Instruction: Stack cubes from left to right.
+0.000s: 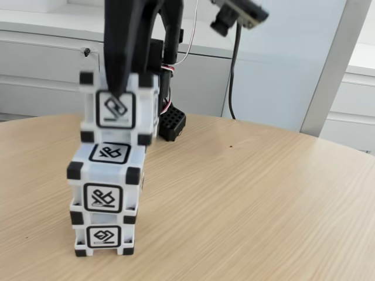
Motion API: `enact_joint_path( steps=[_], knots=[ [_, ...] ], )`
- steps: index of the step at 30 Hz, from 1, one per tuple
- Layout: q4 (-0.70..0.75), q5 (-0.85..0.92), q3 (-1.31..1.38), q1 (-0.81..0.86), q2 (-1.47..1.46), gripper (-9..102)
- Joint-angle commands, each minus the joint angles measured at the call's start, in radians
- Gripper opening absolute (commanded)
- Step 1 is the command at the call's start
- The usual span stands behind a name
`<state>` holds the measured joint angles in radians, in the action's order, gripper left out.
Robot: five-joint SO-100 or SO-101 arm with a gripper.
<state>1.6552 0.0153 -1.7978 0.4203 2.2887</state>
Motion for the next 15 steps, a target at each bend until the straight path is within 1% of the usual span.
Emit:
enact_joint_path(
  steps=[1,7,9,13,15],
  knots=[
    [-0.009,-0.009,0.052,0.009,-0.015,15],
    [-0.009,-0.011,0.049,0.009,-0.017,16],
    [-0.009,-0.011,0.044,0.009,-0.017,20],
    [-0.009,-0.003,0.043,0.009,0.002,32],
    [-0.006,-0.003,0.051,0.009,0.003,36]
  ],
)
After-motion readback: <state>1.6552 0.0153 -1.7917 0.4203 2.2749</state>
